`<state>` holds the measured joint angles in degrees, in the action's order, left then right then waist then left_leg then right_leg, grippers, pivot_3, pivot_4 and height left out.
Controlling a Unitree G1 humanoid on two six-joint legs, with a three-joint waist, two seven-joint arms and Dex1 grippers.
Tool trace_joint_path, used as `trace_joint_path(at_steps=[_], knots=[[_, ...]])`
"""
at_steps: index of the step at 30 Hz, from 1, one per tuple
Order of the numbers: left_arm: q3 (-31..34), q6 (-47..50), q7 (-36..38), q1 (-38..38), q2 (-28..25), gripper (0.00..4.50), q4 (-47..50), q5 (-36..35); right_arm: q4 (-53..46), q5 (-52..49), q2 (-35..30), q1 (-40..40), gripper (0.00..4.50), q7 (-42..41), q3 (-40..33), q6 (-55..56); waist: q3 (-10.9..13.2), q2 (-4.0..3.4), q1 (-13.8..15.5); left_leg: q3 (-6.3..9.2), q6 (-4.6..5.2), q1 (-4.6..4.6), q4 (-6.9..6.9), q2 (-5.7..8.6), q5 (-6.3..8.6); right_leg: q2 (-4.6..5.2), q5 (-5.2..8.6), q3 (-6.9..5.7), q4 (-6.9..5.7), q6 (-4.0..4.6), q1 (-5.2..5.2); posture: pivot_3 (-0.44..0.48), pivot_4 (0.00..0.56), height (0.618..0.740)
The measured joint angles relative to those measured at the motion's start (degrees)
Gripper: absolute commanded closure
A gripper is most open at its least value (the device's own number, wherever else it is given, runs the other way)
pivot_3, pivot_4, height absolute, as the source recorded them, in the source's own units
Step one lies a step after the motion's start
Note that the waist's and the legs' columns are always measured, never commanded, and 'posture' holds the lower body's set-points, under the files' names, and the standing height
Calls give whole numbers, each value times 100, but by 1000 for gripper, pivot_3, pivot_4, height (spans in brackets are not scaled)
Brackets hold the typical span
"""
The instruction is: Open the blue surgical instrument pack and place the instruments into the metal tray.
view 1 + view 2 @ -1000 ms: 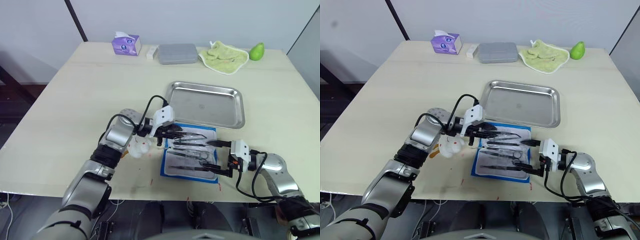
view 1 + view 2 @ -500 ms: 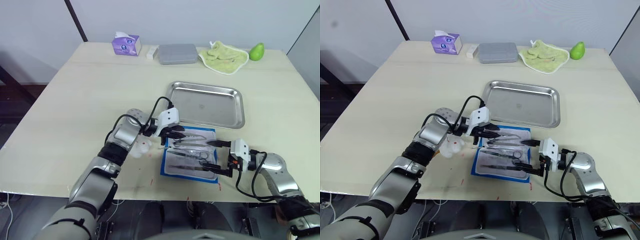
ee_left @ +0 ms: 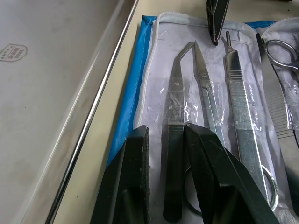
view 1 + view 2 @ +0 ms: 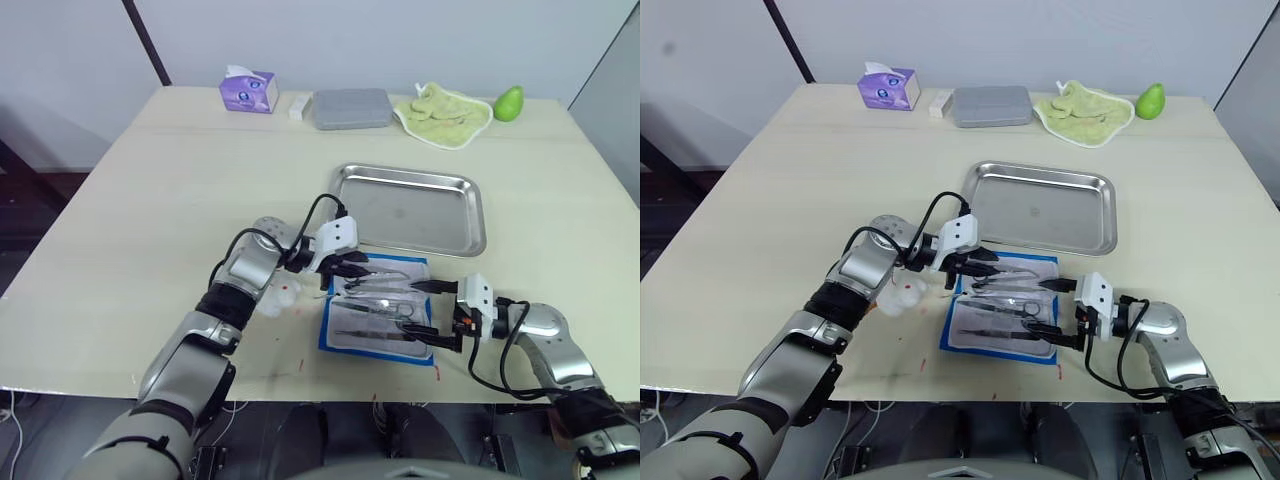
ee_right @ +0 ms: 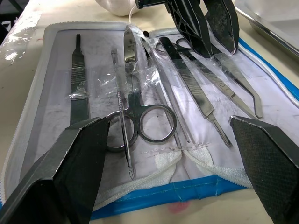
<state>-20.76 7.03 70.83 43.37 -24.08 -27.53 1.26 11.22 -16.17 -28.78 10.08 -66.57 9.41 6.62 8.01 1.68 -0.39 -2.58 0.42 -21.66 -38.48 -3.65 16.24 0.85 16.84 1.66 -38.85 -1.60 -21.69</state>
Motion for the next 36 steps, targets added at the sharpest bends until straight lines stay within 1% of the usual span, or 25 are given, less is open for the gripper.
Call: trace_joint_path(at_steps=[1, 3, 4, 5, 17, 27, 36], knots=[[0, 0, 15, 8, -1, 3632, -3, 11, 6, 4, 0, 7, 0, -10, 15, 0, -1, 0, -5, 0, 0, 0, 0, 0, 0, 0, 0, 0, 0, 0, 0, 0, 150, 740], [-10, -1, 50, 10, -1, 3966, -3, 19, 8, 5, 0, 10, 0, -12, 17, 0, -1, 0, -8, 0, 0, 0, 0, 0, 0, 0, 0, 0, 0, 0, 0, 0, 150, 740], [-18, -5, 74, 9, -1, 4366, -3, 21, 8, 5, 0, 10, 0, -12, 17, 0, -1, 0, -9, 0, 0, 0, 0, 0, 0, 0, 0, 0, 0, 0, 0, 0, 150, 740], [-22, -7, 93, 9, -1, 4480, -3, 27, 8, 7, -1, 10, 0, -12, 17, 0, -1, 0, -10, 0, 0, 0, 0, 0, 0, 0, 0, 0, 0, 0, 0, 0, 150, 740], [-12, -94, 157, 18, -42, 4480, -8, 81, 6, 15, -2, 13, 0, -5, 66, -12, -1, -1, -34, 2, 0, 0, 2, 0, 0, -1, 0, 0, 0, 0, 0, 0, 150, 740], [-116, 266, 380, 264, -101, 4480, -9, 149, 5, 55, -18, 109, 0, -19, 119, -49, -1, -1, -48, 2, 0, -1, 3, -1, 0, -4, 0, 0, 0, 0, -2, 0, 150, 740], [-241, 515, 669, 499, -331, 4480, -3, 256, -97, 152, -43, 127, 0, -14, 154, -201, 0, -2, -65, 1, 0, 0, 5, -2, 0, -6, 1, 3, 0, 2, -3, 0, 150, 740]])
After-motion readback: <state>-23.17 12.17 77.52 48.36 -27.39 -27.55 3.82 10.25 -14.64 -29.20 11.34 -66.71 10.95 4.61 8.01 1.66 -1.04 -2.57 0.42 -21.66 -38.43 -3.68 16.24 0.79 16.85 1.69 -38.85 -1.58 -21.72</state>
